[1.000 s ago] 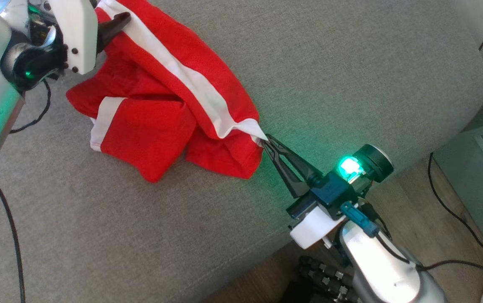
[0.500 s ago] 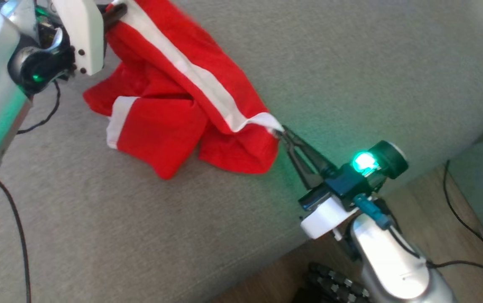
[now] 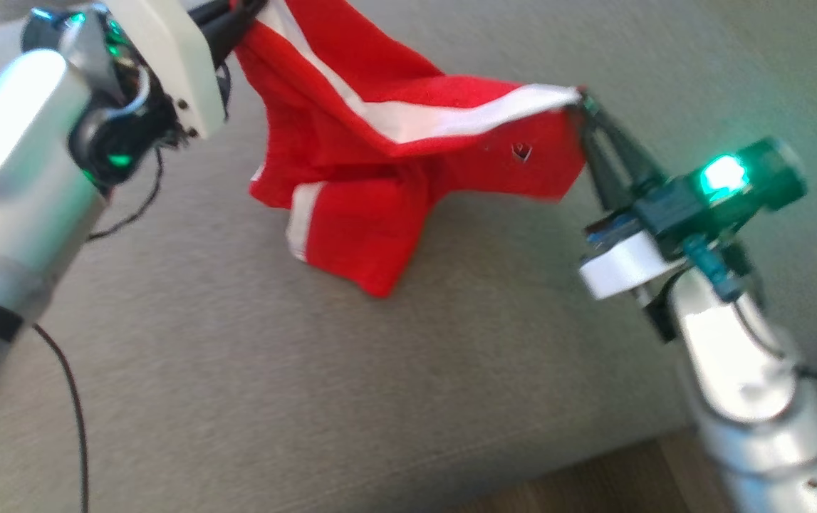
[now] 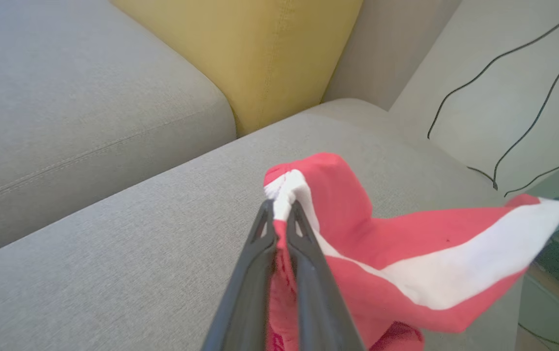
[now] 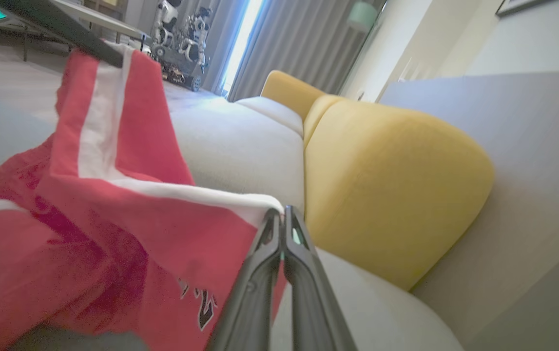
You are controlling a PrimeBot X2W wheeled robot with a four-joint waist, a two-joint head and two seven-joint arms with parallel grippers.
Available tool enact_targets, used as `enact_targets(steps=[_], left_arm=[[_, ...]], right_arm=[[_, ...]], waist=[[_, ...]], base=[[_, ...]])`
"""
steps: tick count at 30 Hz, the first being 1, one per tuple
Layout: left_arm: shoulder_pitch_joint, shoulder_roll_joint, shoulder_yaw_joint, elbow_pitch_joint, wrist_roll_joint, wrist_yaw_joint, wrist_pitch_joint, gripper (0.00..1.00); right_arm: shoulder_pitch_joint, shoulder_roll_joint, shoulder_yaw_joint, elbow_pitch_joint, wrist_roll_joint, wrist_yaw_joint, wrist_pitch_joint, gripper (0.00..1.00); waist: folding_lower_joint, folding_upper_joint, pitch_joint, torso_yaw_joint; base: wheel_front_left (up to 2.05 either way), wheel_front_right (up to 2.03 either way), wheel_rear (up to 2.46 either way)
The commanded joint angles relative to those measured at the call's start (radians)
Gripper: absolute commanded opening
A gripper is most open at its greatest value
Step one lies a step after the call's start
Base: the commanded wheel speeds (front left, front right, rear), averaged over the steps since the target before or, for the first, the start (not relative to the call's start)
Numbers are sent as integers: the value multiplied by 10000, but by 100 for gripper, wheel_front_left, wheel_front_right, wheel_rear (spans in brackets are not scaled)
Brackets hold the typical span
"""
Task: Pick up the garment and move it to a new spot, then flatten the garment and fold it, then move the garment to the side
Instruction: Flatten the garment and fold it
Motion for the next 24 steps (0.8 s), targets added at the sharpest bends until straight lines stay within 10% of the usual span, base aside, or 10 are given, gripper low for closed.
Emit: enact_targets(steps=[1,14,24], left_arm=[[-311,122,540,-87,-149,-59,-326,0],[774,-450,1716,-386,-1312,683,-1938,0],[1582,-192,2462,-1723,-1581,1801,-3158,0]], right_arm=[[-554,-358,175,-262,-16,-7,8,0],[-2016,-2632,1070,449,1150,-7,156,0],[-2356,-2986,797,527,1855,-7,209,0]], waist=[[0,0,-1105,1119],[0,0,-3080,3205],[0,0,-3677,4035]], base=[[0,0,0],[0,0,0],[0,0,0]])
